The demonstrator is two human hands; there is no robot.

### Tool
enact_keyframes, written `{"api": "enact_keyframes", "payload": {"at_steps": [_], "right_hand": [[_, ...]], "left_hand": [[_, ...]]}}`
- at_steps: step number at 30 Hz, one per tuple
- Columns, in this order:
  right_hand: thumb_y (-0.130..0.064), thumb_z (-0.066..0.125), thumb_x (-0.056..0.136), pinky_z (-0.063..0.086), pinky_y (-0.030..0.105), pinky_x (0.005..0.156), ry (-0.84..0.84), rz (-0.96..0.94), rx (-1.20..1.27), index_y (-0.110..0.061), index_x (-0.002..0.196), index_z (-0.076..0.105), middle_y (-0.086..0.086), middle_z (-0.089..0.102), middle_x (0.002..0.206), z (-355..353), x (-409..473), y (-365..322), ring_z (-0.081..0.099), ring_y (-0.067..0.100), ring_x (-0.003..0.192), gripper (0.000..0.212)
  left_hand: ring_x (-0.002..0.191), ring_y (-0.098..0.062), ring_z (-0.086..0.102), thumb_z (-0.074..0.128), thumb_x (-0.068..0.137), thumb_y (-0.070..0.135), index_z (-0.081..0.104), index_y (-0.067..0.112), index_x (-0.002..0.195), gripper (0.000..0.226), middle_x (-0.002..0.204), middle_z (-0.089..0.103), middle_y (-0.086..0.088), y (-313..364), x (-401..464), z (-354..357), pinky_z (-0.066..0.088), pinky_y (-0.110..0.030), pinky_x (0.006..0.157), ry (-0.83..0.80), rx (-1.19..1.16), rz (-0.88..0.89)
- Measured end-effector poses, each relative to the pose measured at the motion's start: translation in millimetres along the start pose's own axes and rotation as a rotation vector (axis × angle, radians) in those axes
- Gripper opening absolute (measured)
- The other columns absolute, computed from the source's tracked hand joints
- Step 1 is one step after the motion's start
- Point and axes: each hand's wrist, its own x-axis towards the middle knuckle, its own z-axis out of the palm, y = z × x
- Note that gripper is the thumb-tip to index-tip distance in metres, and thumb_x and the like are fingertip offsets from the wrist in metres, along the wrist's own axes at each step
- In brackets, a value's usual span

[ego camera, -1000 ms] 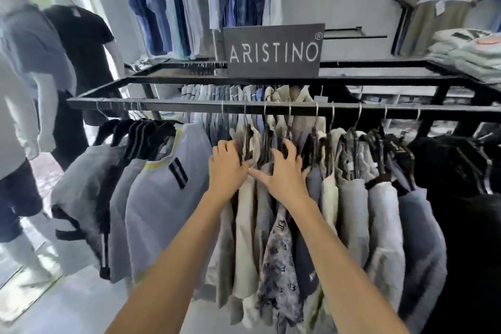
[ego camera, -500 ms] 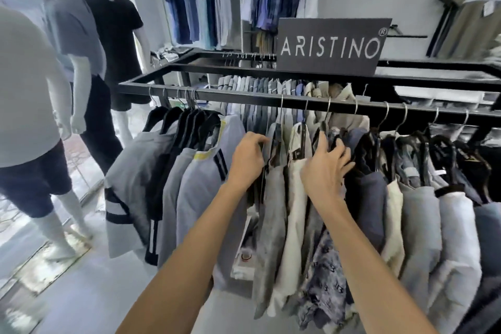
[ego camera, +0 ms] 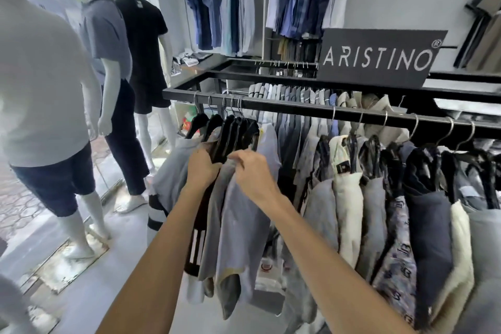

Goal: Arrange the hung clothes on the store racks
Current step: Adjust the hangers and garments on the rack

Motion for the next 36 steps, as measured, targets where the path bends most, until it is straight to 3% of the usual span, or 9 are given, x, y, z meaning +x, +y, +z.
{"api": "enact_keyframes", "payload": {"at_steps": [8,11,14,18,23,25,28,32,36], "right_hand": [[0.006,0.042,0.093,0.047,0.035,0.104,-0.156,0.285,0.088,-0.008,0.137,0.056,0.015,0.061,0.13,47,17,-24,0.056,0.027,0.123,0.049],[0.0,0.046,0.095,0.048,0.032,0.097,-0.128,0.337,-0.096,-0.006,0.138,0.052,0.017,0.061,0.129,44,22,-20,0.057,0.029,0.121,0.044],[-0.019,0.048,0.102,0.045,0.03,0.088,-0.077,0.333,-0.349,-0.004,0.13,0.057,0.017,0.065,0.119,42,19,-14,0.061,0.029,0.112,0.033],[-0.042,0.049,0.101,0.038,0.032,0.092,-0.052,0.412,-0.462,0.0,0.128,0.056,0.017,0.062,0.123,44,15,-5,0.053,0.03,0.121,0.05],[-0.035,0.065,0.093,0.047,0.042,0.101,-0.161,0.601,-0.3,0.001,0.142,0.038,0.021,0.049,0.14,63,21,8,0.049,0.036,0.129,0.066],[-0.023,0.063,0.093,0.053,0.036,0.08,-0.129,0.63,-0.296,0.0,0.141,0.035,0.019,0.058,0.129,63,19,11,0.061,0.034,0.114,0.061],[-0.009,0.056,0.091,0.039,0.03,0.052,-0.096,0.659,-0.22,-0.001,0.146,0.026,0.019,0.064,0.114,59,22,16,0.066,0.033,0.097,0.064],[-0.008,0.054,0.085,0.054,0.033,0.063,-0.099,0.679,0.082,-0.01,0.134,0.05,0.011,0.066,0.11,59,25,19,0.066,0.028,0.097,0.049],[-0.008,0.057,0.087,0.048,0.028,0.064,0.022,0.728,0.386,-0.011,0.102,0.063,0.001,0.061,0.085,35,19,21,0.061,0.021,0.084,0.016]], "left_hand": [[0.092,-0.026,0.065,0.064,0.078,0.027,0.065,0.008,0.101,0.029,0.096,0.07,-0.009,-25,2,0,0.041,-0.03,0.065,-0.173,0.053,0.03],[0.097,-0.018,0.064,0.078,0.072,0.024,0.065,0.014,0.112,0.043,0.103,0.07,-0.002,-33,3,-1,0.043,-0.026,0.072,-0.22,-0.018,0.012],[0.113,-0.017,0.059,0.081,0.067,0.047,0.06,0.014,0.129,0.073,0.123,0.064,0.0,-42,9,-4,0.046,-0.027,0.091,-0.284,-0.033,-0.009],[0.126,-0.021,0.053,0.069,0.09,0.03,0.055,0.009,0.136,0.052,0.136,0.058,-0.008,-44,8,-9,0.038,-0.026,0.1,-0.273,-0.065,-0.007],[0.125,-0.02,0.053,0.068,0.085,0.011,0.053,0.008,0.135,0.053,0.134,0.058,-0.01,-38,6,-14,0.04,-0.025,0.098,-0.228,-0.077,-0.016],[0.123,-0.02,0.054,0.068,0.082,0.008,0.053,0.007,0.135,0.055,0.133,0.059,-0.01,-38,7,-15,0.039,-0.023,0.096,-0.209,-0.092,-0.022],[0.121,-0.02,0.056,0.067,0.082,0.007,0.052,0.007,0.137,0.058,0.133,0.059,-0.009,-37,10,-16,0.039,-0.021,0.094,-0.198,-0.139,-0.034],[0.1,-0.014,0.061,0.062,0.091,0.012,0.061,0.012,0.129,0.037,0.111,0.068,-0.004,-20,13,-8,0.048,-0.018,0.074,-0.384,-0.439,-0.16],[0.095,-0.023,0.062,0.05,0.099,0.024,0.069,0.007,0.108,0.027,0.091,0.067,-0.007,-9,19,-3,0.052,-0.034,0.081,-0.431,-0.793,-0.373]]}}
